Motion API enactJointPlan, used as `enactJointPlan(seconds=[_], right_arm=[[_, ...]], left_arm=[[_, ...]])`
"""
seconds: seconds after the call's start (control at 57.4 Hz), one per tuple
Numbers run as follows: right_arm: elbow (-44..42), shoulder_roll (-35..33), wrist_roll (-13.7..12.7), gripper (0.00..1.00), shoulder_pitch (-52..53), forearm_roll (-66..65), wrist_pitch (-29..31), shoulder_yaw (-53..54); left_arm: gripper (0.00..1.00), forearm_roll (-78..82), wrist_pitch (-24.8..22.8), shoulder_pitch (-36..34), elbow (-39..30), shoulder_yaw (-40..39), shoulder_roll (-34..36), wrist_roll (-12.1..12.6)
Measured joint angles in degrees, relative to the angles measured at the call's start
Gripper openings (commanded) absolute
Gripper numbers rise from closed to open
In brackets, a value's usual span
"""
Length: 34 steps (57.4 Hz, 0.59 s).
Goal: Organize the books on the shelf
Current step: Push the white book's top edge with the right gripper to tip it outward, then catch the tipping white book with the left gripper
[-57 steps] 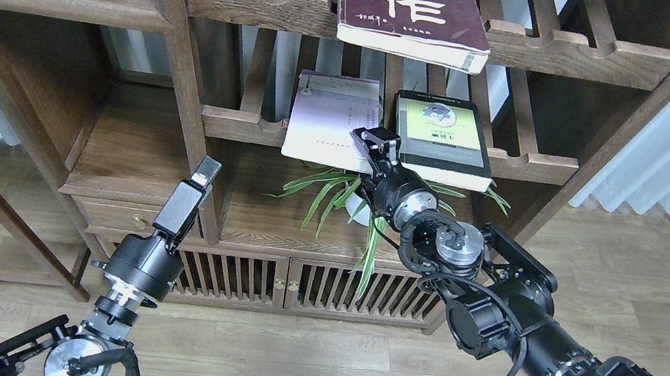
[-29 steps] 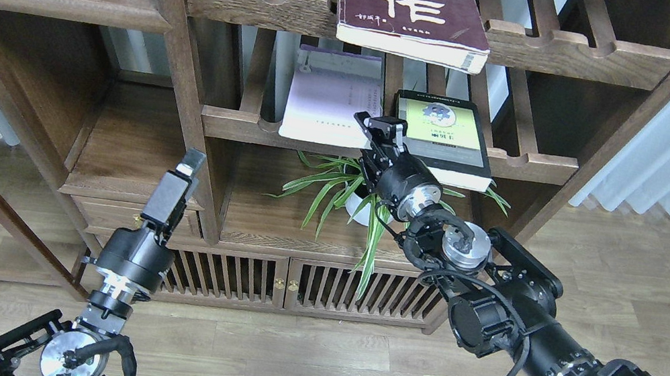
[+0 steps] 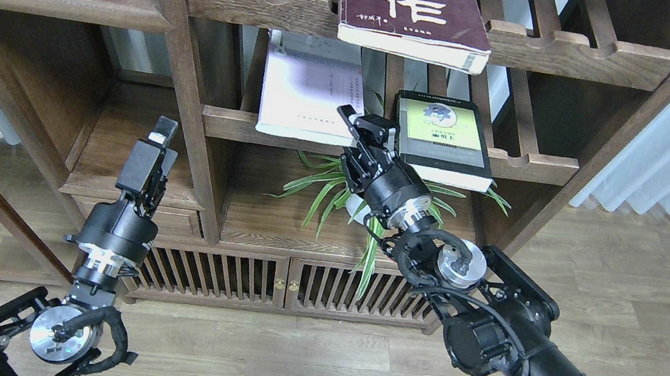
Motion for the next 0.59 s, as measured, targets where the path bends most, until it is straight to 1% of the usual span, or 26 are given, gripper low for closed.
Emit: enactJointPlan(seconds=[0.052,0.192,0.331,0.401,0.47,0.592], right_arm=[[0.92,-0.80,-0.62,0.06,-0.61,-0.01,0.95,0.02],[3.76,-3.34,-2.52,0.06,-2.71,-0.13,4.11,-0.10],[4.42,-4.50,-4.63,0.06,-4.13,-1.21,7.40,-0.52],[4.49,-4.76,-5.68,0.06,-4.90,-1.96,8.11,-0.64],[4.49,-4.99,-6.35,0.06,-5.56,-2.50,8.33,-0.68],[4.46,-5.39,-6.75,0.06,-6.61,-3.36,8.36,-0.84]], left_arm=[[1.00,-0.06,0.00,-0.03,-0.13,-0.05,0.06,0.97],[1.00,-1.74,0.00,-0.47,-0.46,0.10,0.91,6.31],[0.99,-4.64,0.00,-1.95,-0.70,0.42,2.89,10.39],[0.99,-6.29,0.00,-2.75,-0.87,0.51,4.68,12.49],[0.99,-8.57,0.00,-3.59,-1.02,0.78,6.76,14.41],[0.99,-12.02,0.00,-4.43,-1.65,1.66,10.17,16.70]])
